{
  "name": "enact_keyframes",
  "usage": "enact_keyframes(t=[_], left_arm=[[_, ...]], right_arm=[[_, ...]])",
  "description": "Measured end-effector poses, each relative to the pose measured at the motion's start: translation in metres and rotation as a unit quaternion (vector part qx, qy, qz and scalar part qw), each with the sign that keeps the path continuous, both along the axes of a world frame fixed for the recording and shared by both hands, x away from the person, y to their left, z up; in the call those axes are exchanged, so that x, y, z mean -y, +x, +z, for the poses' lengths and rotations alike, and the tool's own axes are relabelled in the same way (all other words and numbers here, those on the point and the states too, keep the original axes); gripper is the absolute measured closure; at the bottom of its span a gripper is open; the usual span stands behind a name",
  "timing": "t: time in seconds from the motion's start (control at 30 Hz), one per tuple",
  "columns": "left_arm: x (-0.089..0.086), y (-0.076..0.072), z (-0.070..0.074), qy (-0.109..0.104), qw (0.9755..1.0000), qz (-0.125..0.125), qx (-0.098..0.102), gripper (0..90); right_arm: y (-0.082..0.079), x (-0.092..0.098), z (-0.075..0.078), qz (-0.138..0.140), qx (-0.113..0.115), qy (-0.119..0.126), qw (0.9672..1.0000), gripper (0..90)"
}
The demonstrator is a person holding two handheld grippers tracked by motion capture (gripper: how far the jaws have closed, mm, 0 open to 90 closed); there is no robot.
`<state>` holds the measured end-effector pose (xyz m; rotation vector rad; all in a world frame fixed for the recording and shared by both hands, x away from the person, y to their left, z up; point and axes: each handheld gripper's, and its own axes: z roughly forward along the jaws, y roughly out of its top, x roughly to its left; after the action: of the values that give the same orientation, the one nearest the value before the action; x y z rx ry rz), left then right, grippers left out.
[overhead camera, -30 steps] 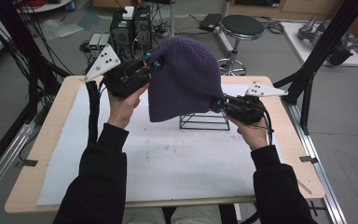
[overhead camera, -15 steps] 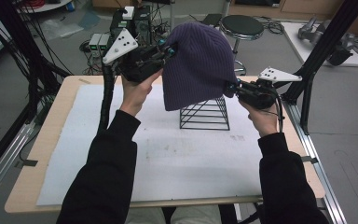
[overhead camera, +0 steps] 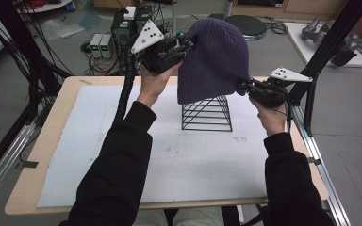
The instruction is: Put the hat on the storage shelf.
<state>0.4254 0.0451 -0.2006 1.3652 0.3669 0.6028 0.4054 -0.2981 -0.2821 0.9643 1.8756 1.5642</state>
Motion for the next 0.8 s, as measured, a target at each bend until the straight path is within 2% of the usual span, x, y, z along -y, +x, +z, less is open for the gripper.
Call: enact_keyframes(t=[0.23,0.47,0.57,0.8], left_arm=[[0.008,0.012,-0.008,-0.003,0.9999,0.012,0.005,77.4],[0.014,0.02,-0.013,0.003,0.9998,0.017,0.007,77.4],[0.019,0.022,-0.017,0.012,0.9997,0.018,0.01,77.4],[0.027,0.027,-0.028,0.022,0.9997,0.012,-0.002,77.4]], right_arm=[[0.002,-0.005,-0.009,-0.032,-0.001,-0.019,0.9993,81.5],[0.003,-0.007,-0.019,-0.058,0.002,-0.024,0.998,81.5],[0.003,-0.003,-0.022,-0.066,-0.003,-0.024,0.9975,81.5],[0.001,0.004,-0.035,-0.071,-0.018,-0.027,0.9969,81.2]])
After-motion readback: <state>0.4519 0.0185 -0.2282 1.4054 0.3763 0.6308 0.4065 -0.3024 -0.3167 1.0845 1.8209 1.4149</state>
